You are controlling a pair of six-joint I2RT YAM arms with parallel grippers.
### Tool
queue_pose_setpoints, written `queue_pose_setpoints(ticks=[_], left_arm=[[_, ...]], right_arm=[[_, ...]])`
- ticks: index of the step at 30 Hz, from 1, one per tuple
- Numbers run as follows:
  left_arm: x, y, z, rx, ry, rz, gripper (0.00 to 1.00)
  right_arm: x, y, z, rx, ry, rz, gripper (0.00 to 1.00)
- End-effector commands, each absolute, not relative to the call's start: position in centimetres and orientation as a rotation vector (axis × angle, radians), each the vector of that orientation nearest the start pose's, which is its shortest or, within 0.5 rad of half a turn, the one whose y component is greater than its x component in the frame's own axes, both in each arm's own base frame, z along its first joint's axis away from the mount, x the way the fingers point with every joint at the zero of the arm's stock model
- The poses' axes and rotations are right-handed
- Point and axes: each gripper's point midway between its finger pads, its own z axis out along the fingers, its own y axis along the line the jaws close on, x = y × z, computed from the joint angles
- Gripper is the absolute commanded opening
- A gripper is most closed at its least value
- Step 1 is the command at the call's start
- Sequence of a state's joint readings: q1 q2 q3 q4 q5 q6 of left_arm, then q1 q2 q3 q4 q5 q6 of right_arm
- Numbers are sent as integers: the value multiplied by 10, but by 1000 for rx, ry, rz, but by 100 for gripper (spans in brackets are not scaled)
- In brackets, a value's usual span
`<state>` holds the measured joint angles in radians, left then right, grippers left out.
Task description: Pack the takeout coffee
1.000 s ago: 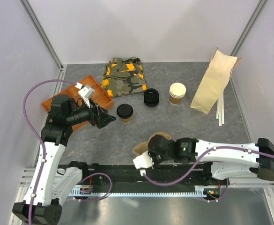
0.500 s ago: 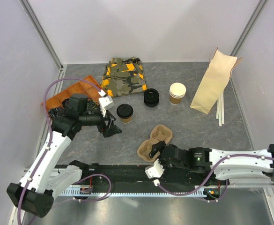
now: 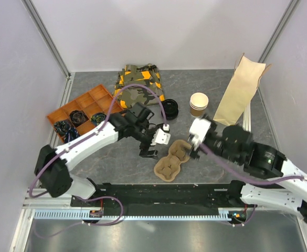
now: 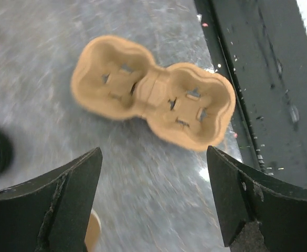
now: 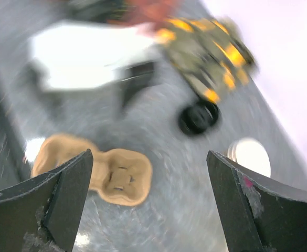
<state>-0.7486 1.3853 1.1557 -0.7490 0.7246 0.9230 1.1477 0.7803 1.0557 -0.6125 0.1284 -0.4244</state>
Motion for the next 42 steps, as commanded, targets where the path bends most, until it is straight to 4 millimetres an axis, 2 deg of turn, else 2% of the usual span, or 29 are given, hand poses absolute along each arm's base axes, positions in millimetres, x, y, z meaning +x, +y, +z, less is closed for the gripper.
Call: queue_pose_setpoints(ticks=[1,2,3,5,6,7,8,9,11,12,15,21,25,31,34,36,37,39,40,42], left_arm=[[182,-321,163,2097,1009,-796,93],[177,-328,158,2130,951,-777,94],[175,-333,153,2148,934,-770,93],[167,-347,139,2199,932,-789,92],[171,-355,141,2209,930,-756,91],[164,-363,136,2238,916,-757,90],[166,-369,125,2268,921,-747,88],[168,-371,118,2296,926,-711,88],[164,-378,101,2348,930,-702,83],[164,-380,96,2363,938,-688,82],[158,-386,86,2398,943,-686,81],[162,-392,69,2441,988,-659,80],[167,-392,61,2458,1023,-620,77],[165,-378,51,2500,1064,-596,73],[165,-374,46,2521,1079,-590,68],[165,-373,45,2525,1078,-586,62],[165,-374,45,2525,1075,-590,60],[164,-373,44,2530,1074,-589,56],[163,-372,43,2536,1080,-592,55],[163,-370,41,2544,1079,-586,55]], right_arm=[[189,182,342,-680,1714,489,98],[192,176,345,-615,1735,519,98],[205,156,345,-502,1769,480,98],[210,140,346,-358,1800,503,98],[219,124,344,-264,1821,468,98],[220,117,344,-197,1827,477,98],[223,111,342,-142,1836,473,98],[231,94,335,-51,1853,433,98],[239,77,329,90,1876,412,98],[242,63,329,162,1876,378,98],[247,49,340,242,1847,351,98],[248,37,372,270,1772,305,98],[246,31,374,292,1767,281,98],[249,22,380,328,1758,239,98],[258,20,378,308,1791,195,98],[266,19,376,267,1813,157,98],[267,18,387,251,1794,149,98],[279,21,389,198,1817,131,98],[280,19,399,168,1807,106,98],[293,23,399,118,1844,96,98]])
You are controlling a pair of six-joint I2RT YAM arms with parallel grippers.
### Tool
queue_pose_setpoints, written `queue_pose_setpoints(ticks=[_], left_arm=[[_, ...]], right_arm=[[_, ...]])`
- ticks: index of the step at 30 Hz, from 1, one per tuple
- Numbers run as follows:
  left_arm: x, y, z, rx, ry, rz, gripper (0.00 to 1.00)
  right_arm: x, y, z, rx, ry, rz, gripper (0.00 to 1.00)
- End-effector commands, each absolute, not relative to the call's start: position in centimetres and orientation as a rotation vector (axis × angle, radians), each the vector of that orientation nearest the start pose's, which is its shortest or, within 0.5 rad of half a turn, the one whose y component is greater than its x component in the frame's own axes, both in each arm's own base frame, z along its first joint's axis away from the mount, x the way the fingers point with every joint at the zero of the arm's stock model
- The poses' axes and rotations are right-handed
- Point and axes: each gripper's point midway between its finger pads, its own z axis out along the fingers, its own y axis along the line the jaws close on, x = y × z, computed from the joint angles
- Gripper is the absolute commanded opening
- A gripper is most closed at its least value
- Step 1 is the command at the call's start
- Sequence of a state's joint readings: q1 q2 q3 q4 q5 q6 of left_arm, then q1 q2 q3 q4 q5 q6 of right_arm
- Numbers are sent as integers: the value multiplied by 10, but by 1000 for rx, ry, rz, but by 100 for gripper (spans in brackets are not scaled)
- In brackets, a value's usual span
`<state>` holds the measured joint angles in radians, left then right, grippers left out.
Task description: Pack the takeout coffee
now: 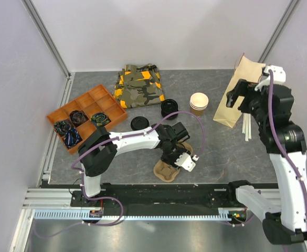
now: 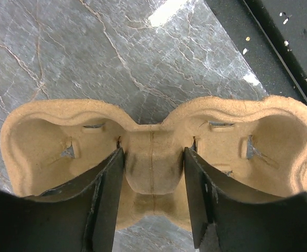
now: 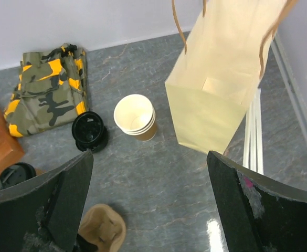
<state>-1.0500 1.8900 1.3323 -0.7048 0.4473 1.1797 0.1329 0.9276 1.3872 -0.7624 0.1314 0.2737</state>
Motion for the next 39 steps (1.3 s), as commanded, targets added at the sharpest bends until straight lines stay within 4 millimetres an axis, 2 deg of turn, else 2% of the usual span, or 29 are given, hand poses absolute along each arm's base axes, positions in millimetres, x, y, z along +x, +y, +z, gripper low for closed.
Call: queue_pose_setpoints(ticks=[1,6,8,9,10,12,13,15,16,18,19,22,30,32,33,35,39], left_arm=[[163,-369,41,-3111,-1323,710,55],[161,-370,45,-3110,-1341,725,49],[156,-372,55,-3125,-1340,750,46],[155,-373,59,-3133,-1340,760,45],[153,-373,62,-3140,-1337,771,44],[150,-375,71,-3161,-1341,784,40],[149,-375,75,-3173,-1339,792,39],[147,-375,82,-3201,-1329,792,37],[146,-375,85,-3210,-1329,786,37],[143,-375,89,-3221,-1320,789,36],[140,-375,97,-3240,-1314,803,36],[131,-375,104,-3245,-1311,828,35],[114,-369,102,-3217,-1302,845,35],[112,-369,102,-3210,-1312,850,35],[112,-370,104,-3210,-1315,857,35],[111,-371,104,-3207,-1316,867,35],[109,-372,106,-3202,-1319,881,35]], right_arm=[[300,21,405,98,1851,76,98],[323,18,421,20,1872,75,98],[335,-3,429,13,1874,34,98],[339,0,431,-23,1876,94,98],[348,-27,437,2,1871,58,98],[358,-45,440,-40,1882,63,98],[367,-68,441,-35,1890,96,98],[373,-91,433,-55,1936,116,98],[384,-110,436,-61,1926,139,98],[388,-125,441,-117,1921,102,98],[396,-140,433,-119,1933,76,98],[409,-156,434,-187,1896,8,98],[450,-182,441,-245,1754,-67,98],[461,-190,435,-232,1754,-61,96],[464,-190,442,-244,1732,-67,95],[474,-196,436,-230,1730,-52,91],[497,-198,429,-285,1666,-8,78]])
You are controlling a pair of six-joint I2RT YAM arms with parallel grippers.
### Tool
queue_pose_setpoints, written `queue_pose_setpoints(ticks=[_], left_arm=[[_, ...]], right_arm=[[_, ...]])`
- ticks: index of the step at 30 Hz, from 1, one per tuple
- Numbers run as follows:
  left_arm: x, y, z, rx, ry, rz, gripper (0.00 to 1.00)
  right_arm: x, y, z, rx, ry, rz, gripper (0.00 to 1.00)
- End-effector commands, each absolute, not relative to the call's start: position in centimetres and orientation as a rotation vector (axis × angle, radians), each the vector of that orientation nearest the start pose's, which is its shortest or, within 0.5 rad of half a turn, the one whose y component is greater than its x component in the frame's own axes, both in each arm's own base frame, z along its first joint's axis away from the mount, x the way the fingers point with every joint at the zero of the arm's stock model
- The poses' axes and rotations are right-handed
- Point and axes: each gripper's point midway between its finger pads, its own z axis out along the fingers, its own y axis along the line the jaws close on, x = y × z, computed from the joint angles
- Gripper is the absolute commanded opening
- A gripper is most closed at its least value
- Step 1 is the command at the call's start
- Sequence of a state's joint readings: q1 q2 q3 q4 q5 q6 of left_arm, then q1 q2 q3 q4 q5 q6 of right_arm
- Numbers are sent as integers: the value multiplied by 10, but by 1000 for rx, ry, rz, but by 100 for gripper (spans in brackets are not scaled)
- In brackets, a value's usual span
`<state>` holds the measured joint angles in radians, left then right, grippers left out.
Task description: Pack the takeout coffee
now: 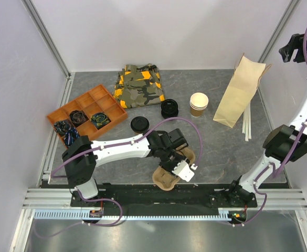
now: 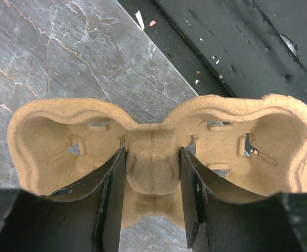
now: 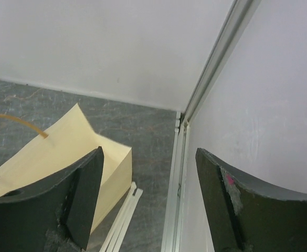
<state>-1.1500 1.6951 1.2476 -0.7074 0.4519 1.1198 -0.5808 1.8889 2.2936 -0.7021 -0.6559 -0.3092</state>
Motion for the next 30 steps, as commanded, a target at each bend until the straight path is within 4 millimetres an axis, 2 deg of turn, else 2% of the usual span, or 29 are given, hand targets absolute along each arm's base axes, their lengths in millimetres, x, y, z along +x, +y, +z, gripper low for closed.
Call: queue_pose_setpoints(ticks=[1,6,13,17,19,25,30], left_arm=[[109,-371,106,-3201,-1321,881,35],[107,-370,107,-3188,-1338,895,35],[105,-365,104,-3178,-1347,896,35],[105,-366,104,-3179,-1351,898,35],[104,-366,104,-3174,-1359,903,35],[103,-364,106,-3176,-1358,914,35],[104,-366,106,-3182,-1349,911,36]], right_arm=[[501,-194,427,-310,1653,23,77],[524,-190,403,-375,1634,132,77],[535,-167,364,-508,1681,168,76],[533,-147,328,-605,1776,168,74],[534,-142,319,-629,1807,147,72],[531,-148,290,-707,1889,81,69],[520,-147,268,-786,1962,68,64]])
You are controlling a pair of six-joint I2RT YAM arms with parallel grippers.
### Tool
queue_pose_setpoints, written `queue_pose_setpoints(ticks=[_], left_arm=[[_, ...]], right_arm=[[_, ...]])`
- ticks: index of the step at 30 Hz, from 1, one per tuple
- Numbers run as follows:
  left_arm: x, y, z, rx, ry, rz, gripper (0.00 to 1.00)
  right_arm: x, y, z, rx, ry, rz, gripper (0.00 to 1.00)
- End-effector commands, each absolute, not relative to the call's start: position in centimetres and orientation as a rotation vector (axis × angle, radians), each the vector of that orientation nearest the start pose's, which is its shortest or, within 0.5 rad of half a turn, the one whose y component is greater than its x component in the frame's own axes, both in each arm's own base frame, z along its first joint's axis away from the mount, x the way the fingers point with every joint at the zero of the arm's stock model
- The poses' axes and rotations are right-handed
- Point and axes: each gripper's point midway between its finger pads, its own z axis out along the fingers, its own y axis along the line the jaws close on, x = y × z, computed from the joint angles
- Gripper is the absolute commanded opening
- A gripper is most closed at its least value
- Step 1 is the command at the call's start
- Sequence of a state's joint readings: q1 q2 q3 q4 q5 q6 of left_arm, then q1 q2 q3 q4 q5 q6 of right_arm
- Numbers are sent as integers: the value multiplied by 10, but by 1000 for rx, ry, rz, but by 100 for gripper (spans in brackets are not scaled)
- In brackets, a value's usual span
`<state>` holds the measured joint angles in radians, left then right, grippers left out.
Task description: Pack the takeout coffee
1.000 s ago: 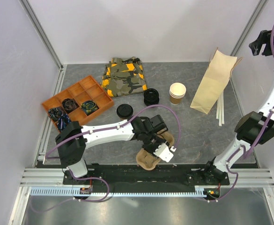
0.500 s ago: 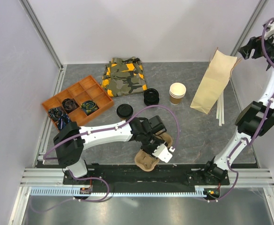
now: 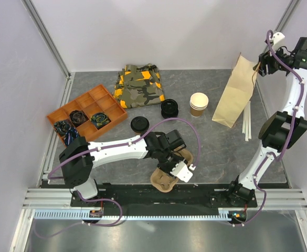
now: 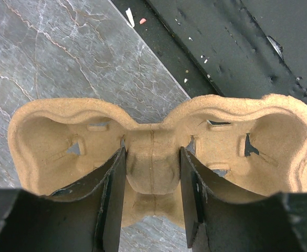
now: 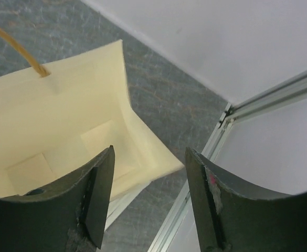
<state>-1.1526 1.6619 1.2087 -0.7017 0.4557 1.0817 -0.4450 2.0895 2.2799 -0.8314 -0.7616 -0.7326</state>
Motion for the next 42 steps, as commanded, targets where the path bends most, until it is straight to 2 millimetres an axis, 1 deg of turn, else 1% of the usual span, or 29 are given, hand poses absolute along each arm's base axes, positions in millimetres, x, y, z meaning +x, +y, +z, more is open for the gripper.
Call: queue_pose_setpoints(ticks=[1,4,5,7,8,11,13,15,16,17,19,20,21,22,23,24,25,26,27,29,30,31,33,34,36,37,38,40,42], left_arm=[[105,-366,106,-3182,-1353,908,36],[106,-367,106,-3185,-1354,899,36],[106,-368,107,-3193,-1346,900,36],[106,-368,107,-3192,-1349,901,36],[106,-368,108,-3195,-1352,899,36],[106,-367,111,-3194,-1366,902,36],[104,-366,113,-3192,-1367,912,35],[103,-365,116,-3191,-1373,922,35],[103,-364,118,-3186,-1381,928,34],[102,-364,121,-3189,-1381,934,34],[102,-363,126,-3185,-1401,941,33],[102,-362,132,-3201,-1408,938,33],[102,-362,138,-3203,-1430,947,32],[103,-362,143,-3208,-1447,952,32],[102,-361,149,-3211,-1465,960,31],[101,-361,167,-3227,-1507,992,31],[101,-361,176,-3233,-1529,1013,30],[100,-361,189,-3245,-1556,1036,30],[100,-360,210,-3251,-1619,1079,29],[99,-358,232,-3250,-1694,1118,29],[100,-356,245,-3259,-1727,1133,29],[99,-352,256,-3269,-1756,1148,29],[100,-348,271,-3243,-1850,1167,29],[98,-343,279,-3236,-1874,1183,29],[95,-338,287,-3193,-1940,1223,29],[93,-334,293,-3193,-1954,1243,28],[92,-331,293,-3178,-1970,1250,28],[92,-326,293,-3186,-1980,1245,28],[93,-321,293,-3213,-1987,1218,28]], right_arm=[[518,-147,266,-800,1971,66,63],[509,-146,262,-814,1999,70,54],[505,-145,262,-816,2008,71,49],[500,-144,263,-818,2019,78,45],[494,-139,264,-823,2028,99,42],[477,-130,270,-822,2048,136,37],[464,-123,271,-820,2069,174,37],[451,-114,276,-821,2069,197,31],[443,-110,272,-815,2086,227,28],[436,-107,280,-818,2076,222,22],[428,-99,283,-804,2079,257,15],[422,-95,292,-781,2077,261,6],[419,-92,296,-767,2072,272,0],[415,-87,299,-744,2072,302,0],[409,-81,309,-731,2057,309,0],[404,-76,313,-694,2062,339,0],[394,-68,320,-679,2051,357,0],[389,-63,321,-667,2054,374,0],[382,-56,323,-630,2068,401,0],[367,-43,324,-593,2085,411,0],[362,-39,324,-513,2110,433,0],[353,-34,324,-487,2103,424,0],[343,-31,322,-439,2118,405,0],[331,-24,319,-394,2133,420,0],[319,-23,315,-334,2164,397,0],[308,-20,313,-286,2184,405,0],[302,-18,312,-282,2194,410,0],[282,-3,312,-327,2202,475,0],[272,9,316,-358,2187,528,0]])
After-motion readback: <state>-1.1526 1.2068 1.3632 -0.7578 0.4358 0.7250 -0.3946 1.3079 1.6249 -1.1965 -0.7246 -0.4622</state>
